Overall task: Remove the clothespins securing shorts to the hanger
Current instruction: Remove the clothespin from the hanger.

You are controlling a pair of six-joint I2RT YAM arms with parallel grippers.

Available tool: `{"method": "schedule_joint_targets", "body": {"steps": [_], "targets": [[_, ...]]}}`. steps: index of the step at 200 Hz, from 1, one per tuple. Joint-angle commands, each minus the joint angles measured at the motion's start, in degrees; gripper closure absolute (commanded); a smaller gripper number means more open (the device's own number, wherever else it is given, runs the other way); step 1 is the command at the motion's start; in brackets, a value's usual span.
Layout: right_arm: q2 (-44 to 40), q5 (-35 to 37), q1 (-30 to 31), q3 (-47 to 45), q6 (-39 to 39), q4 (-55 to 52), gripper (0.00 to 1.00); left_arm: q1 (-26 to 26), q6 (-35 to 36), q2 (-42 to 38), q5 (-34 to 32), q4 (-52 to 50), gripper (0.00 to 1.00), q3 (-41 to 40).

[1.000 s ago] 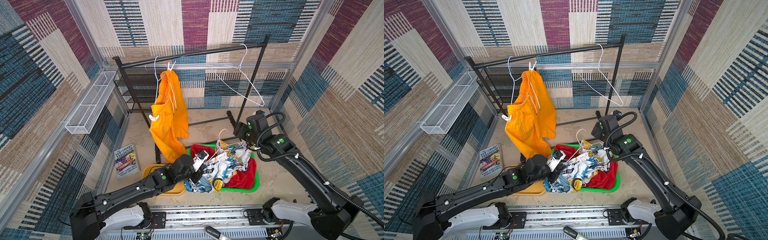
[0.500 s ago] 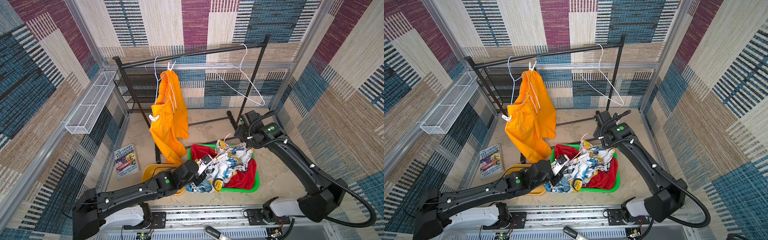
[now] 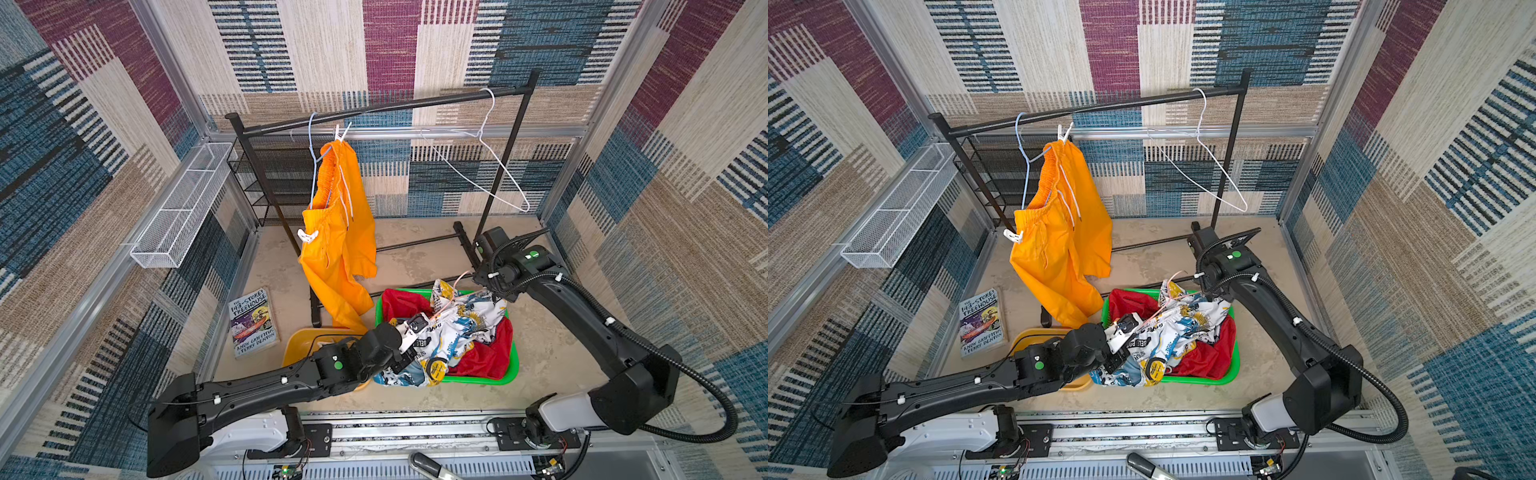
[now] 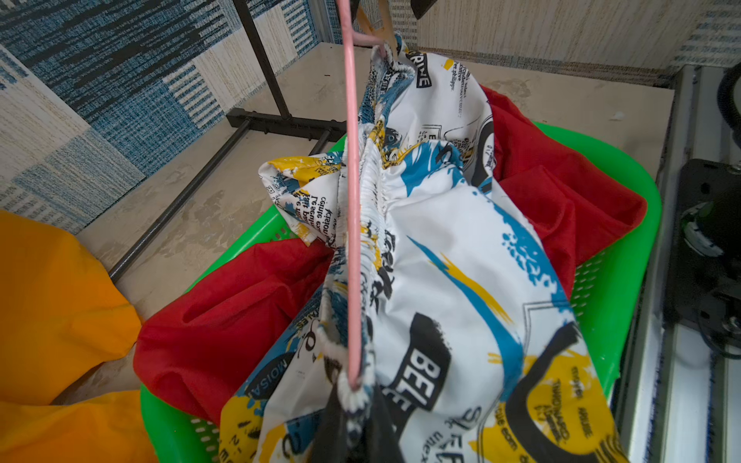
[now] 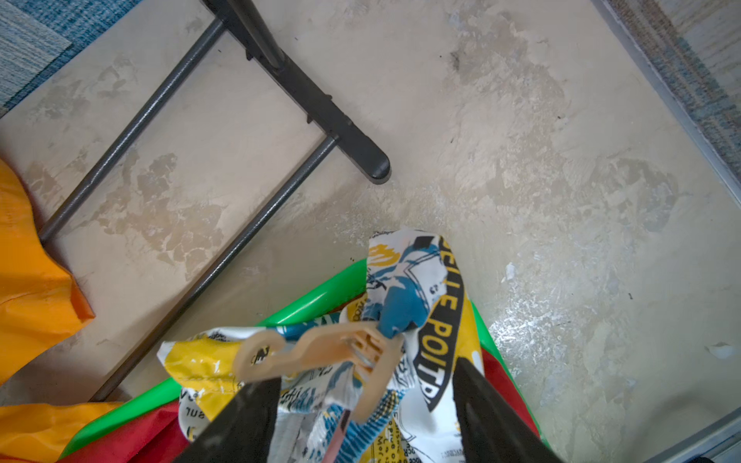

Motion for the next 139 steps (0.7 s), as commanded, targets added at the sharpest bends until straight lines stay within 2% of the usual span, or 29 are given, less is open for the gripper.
{"method": "schedule_joint_targets", "body": {"steps": [1, 139], "targets": [[0.03, 1.68, -0.6, 0.1, 1.31, 0.04, 0.32, -0.32, 1.39, -0.55, -1.27, 2.03, 1.0, -0.16], [-0.07, 4.39, -1.31, 1.59, 1.12, 0.69, 0.51, -0.78, 1.22, 0.44, -1.22, 1.95, 1.0, -0.17]]}}
